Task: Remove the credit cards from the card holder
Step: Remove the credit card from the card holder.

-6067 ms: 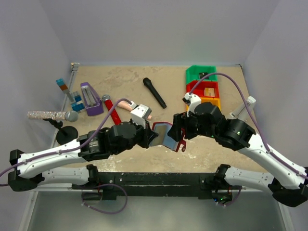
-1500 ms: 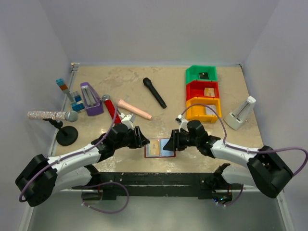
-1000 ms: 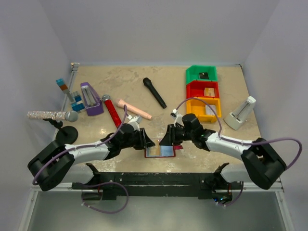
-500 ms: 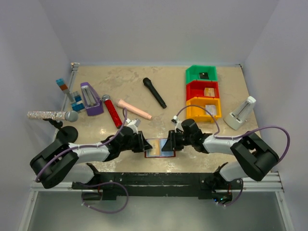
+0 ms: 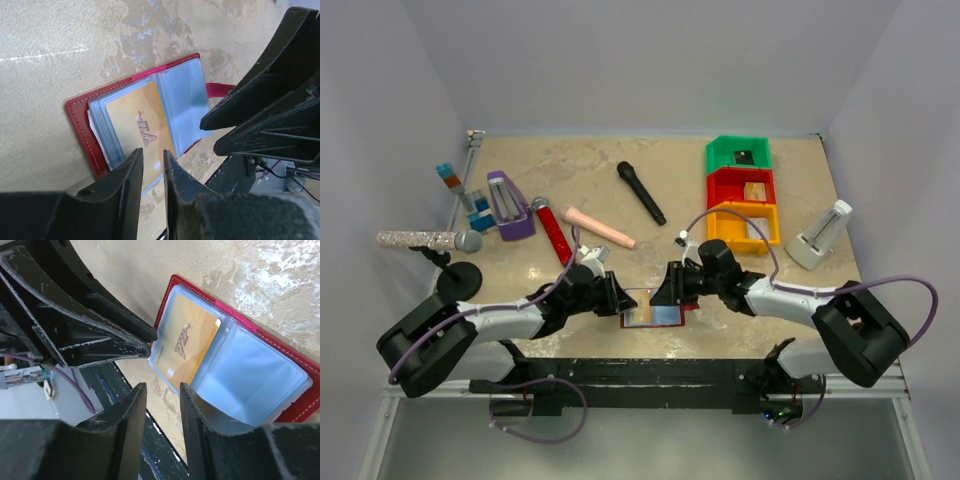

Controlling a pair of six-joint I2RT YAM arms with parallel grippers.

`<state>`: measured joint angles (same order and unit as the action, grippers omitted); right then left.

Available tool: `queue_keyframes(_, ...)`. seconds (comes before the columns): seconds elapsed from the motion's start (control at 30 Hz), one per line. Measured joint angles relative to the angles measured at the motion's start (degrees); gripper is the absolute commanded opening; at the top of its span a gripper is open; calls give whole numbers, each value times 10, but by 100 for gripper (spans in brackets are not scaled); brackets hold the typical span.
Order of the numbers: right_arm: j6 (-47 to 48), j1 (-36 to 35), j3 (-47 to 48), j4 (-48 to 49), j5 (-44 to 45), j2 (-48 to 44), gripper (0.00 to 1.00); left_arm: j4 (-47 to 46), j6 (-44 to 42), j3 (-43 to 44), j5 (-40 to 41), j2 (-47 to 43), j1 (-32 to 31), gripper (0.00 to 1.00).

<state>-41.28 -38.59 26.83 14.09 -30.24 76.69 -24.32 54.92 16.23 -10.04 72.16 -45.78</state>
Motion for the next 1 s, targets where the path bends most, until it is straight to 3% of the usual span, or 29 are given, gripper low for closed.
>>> queue_keyframes(0.3, -32, 0, 2, 28, -21, 52, 46, -23, 1, -8, 0, 26, 0, 24)
queue_keyframes(1.0, -53, 0, 2, 74, -26, 103, 45, -39, 12, -20, 6, 31, 0, 21)
